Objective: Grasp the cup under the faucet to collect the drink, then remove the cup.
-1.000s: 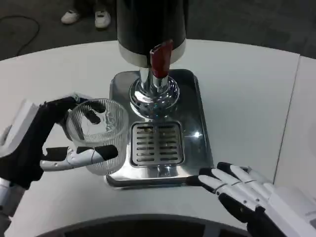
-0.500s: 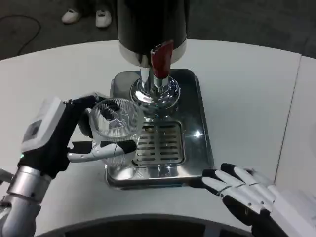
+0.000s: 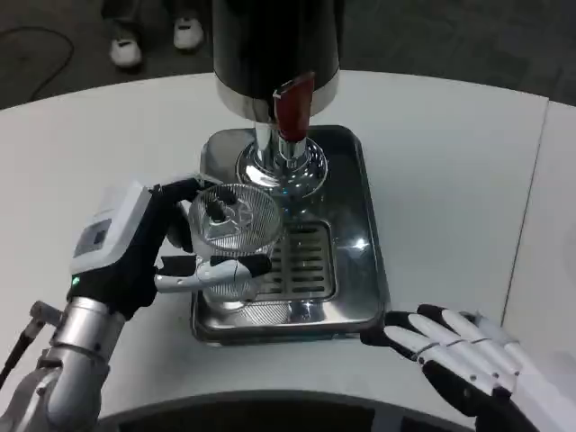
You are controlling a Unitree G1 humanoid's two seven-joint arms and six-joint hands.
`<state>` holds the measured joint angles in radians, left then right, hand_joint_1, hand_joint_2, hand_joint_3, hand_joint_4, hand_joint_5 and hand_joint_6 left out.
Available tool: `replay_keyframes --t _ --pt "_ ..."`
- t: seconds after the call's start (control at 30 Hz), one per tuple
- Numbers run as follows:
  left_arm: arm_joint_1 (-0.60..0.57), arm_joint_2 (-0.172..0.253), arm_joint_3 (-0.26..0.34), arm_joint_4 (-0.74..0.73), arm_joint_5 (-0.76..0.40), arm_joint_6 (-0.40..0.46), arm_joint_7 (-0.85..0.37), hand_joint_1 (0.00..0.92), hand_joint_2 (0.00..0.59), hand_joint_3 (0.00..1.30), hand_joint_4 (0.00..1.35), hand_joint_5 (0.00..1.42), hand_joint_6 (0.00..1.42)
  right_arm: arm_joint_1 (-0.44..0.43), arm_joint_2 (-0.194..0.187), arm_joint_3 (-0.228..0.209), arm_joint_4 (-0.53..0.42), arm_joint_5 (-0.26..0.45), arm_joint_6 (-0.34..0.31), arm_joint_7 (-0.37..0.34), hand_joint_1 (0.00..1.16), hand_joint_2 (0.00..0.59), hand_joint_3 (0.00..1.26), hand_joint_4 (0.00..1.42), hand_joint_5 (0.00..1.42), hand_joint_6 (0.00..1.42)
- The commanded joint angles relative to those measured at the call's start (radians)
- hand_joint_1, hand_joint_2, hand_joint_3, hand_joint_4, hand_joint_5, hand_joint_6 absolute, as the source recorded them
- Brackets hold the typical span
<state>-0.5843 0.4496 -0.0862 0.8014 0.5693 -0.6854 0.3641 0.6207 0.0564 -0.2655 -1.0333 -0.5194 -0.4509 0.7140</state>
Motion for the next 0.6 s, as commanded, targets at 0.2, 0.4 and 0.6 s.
replay_keyframes --t 0.2,0.4,0.6 --pt "-0.073 -0.008 -0.046 0.042 0.007 0.013 0.061 0.578 0.021 0.69 0.83 0.97 0.90 0.013 0.006 0.020 -0.014 0.000 -0.010 -0.008 0.52 0.448 0.17 0.09 0.05 0.02" --pt "-0.116 -0.013 -0.080 0.084 0.011 0.032 0.040 0.567 0.022 0.69 0.83 0.97 0.87 0.001 0.006 0.031 -0.014 -0.011 0.002 -0.003 0.52 0.448 0.17 0.10 0.06 0.02" --pt "-0.164 -0.027 -0.110 0.141 0.000 0.063 0.011 0.551 0.025 0.69 0.83 0.97 0.83 -0.008 0.007 0.039 -0.014 -0.021 0.014 -0.002 0.52 0.448 0.17 0.10 0.06 0.02"
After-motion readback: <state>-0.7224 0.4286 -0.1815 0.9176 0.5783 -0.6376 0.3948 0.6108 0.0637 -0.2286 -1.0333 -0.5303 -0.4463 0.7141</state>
